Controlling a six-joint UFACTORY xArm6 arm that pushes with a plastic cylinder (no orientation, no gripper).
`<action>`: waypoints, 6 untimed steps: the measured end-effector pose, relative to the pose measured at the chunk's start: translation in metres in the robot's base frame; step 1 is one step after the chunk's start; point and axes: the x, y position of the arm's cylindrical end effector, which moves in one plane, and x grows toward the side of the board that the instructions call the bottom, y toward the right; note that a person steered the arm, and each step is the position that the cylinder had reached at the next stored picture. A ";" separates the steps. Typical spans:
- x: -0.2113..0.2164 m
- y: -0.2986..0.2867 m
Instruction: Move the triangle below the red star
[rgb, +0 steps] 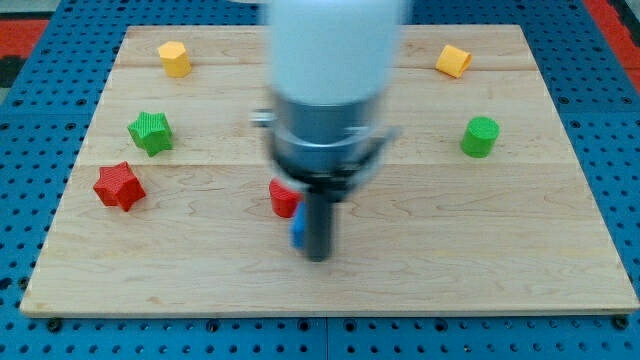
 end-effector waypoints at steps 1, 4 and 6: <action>0.000 0.001; -0.039 0.003; -0.022 -0.107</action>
